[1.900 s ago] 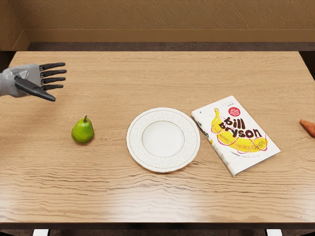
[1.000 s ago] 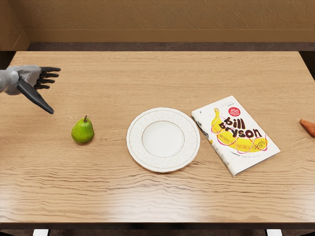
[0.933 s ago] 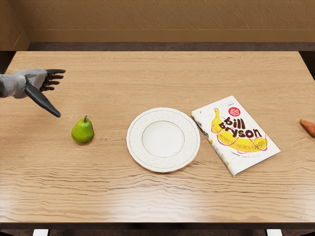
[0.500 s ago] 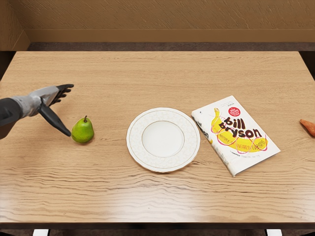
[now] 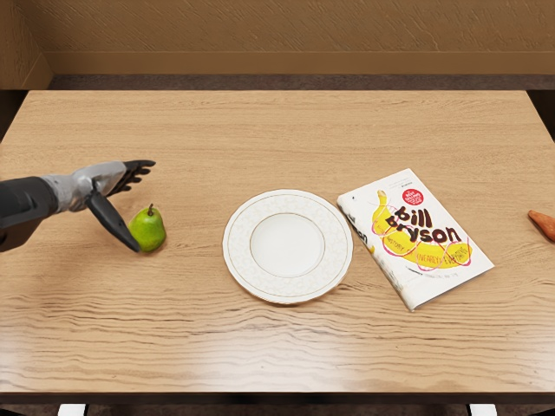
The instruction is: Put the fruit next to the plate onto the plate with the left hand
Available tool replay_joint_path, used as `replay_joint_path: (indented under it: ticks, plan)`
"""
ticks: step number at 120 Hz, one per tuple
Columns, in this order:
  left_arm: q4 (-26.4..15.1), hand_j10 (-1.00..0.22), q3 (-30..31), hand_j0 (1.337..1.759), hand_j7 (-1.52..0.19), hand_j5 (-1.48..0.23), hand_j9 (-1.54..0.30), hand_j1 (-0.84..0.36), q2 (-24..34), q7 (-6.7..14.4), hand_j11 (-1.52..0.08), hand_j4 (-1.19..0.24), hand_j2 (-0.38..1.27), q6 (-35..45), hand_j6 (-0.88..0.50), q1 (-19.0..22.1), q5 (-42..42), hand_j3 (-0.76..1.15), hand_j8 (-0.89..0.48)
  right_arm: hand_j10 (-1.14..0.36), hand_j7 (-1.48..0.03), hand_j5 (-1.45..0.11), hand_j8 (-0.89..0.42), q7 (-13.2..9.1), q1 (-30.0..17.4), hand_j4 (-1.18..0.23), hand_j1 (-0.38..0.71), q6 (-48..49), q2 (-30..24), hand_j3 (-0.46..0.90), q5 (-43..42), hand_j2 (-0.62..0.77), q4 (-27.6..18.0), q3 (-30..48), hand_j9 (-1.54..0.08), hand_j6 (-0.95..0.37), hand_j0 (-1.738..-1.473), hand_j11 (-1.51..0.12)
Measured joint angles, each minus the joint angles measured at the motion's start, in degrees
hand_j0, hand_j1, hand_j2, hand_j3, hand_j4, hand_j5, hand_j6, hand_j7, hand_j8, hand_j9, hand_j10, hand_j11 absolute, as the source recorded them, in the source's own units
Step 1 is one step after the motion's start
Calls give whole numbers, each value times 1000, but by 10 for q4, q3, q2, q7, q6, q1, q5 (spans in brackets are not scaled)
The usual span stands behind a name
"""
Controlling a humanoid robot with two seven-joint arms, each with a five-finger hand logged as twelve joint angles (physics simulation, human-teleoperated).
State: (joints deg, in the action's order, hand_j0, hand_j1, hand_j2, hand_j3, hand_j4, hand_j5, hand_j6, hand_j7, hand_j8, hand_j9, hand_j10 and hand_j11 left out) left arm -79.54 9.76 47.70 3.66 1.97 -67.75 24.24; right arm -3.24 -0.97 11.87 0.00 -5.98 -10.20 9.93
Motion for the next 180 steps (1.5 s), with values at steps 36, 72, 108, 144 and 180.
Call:
replay_joint_path:
  ticks: [36,72,108,144,180]
  plan:
    - [0,-221,0,1658,-285,-286,-285,87,0,-8,-285,-221,46,-53,-222,-3,1,0,-222,0,0,0,0,0,0,0,-349,0,0,0,0,0,0,0,0,0,-1658,0]
    - [0,-280,0,1658,-362,-362,-362,17,0,-11,-362,-280,58,-63,-281,2,1,0,-281,0,0,0,0,0,0,0,-349,0,0,0,0,0,0,0,0,0,-1658,0]
    - [0,-364,0,1658,-492,-492,-492,-103,1,-11,-492,-380,78,-62,-380,10,3,0,-380,0,0,0,0,0,0,0,-349,0,0,0,0,0,0,0,0,0,-1658,0]
    - [2,-429,-1,1657,-637,-637,-643,-219,4,-11,-649,-500,119,-56,-500,23,12,0,-445,0,0,0,0,0,0,0,-349,0,0,0,0,0,0,0,0,0,-1658,0]
    - [2,-380,-1,1652,-821,-819,-823,-220,5,-12,-832,-585,162,-58,-584,21,12,0,-365,0,0,0,0,0,0,0,-349,0,0,0,0,0,0,0,0,0,-1658,0]
